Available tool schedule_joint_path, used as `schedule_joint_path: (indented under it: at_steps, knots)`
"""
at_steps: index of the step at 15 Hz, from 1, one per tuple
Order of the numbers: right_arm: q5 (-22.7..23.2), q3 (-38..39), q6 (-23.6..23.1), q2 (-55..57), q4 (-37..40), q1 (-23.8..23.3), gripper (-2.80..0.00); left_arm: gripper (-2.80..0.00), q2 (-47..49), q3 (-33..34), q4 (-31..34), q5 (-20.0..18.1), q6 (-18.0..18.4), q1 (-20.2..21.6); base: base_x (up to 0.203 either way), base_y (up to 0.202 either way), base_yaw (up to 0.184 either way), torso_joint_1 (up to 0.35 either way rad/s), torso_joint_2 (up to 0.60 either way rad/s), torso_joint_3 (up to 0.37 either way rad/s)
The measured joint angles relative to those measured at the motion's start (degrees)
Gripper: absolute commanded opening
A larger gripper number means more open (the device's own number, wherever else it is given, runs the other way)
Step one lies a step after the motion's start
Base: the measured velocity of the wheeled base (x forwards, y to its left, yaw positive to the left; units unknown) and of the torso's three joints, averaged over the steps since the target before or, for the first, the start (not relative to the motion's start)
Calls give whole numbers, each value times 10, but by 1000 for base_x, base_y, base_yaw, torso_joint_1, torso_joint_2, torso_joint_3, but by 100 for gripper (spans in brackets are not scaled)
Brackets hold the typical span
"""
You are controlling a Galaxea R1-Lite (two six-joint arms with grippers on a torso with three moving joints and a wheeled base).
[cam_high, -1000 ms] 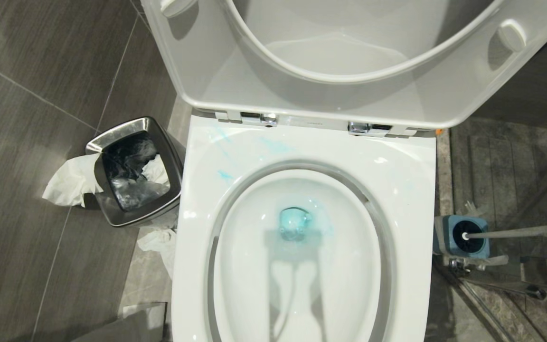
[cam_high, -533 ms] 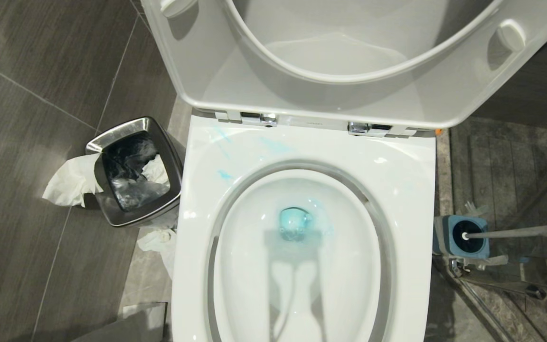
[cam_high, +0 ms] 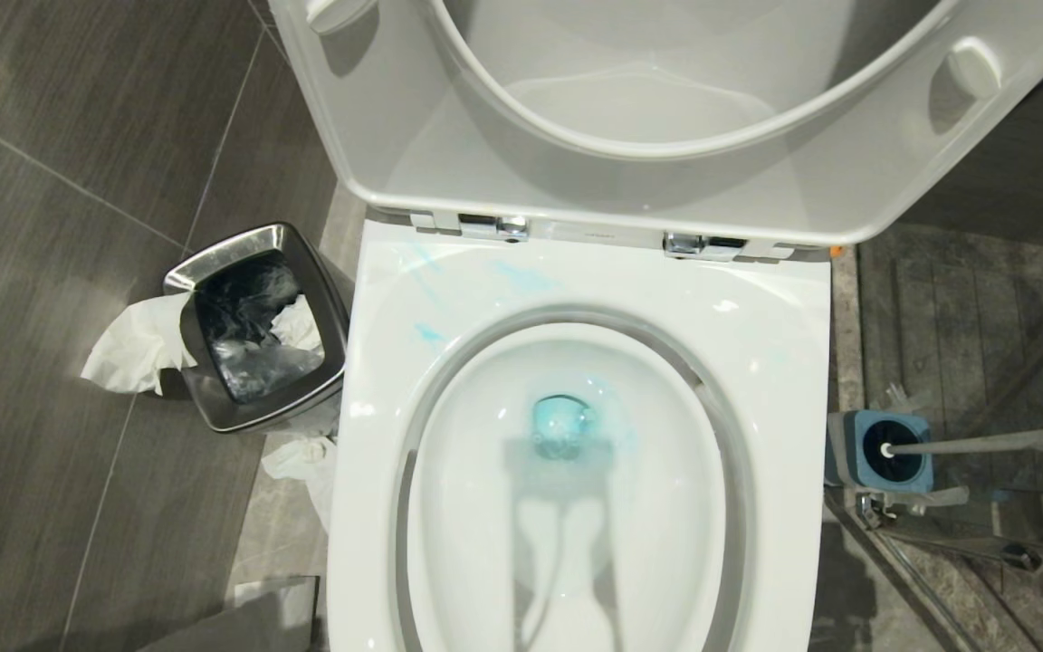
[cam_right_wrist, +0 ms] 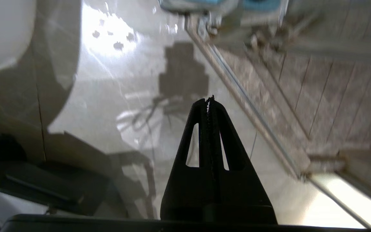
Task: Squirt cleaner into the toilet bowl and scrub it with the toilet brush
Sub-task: Scrub the toilet bowl
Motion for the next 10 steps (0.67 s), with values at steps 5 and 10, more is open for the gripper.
schedule_joint_path:
  at_steps: [5,10]
  knots:
    - [-1,0,2,-19,67,-43,-280,-280,0,0,0,0,0,0,0,0,0,0,0,0]
    - [6,0,6,71,-20,-76,-280,-280,0,0,0,0,0,0,0,0,0,0,0,0]
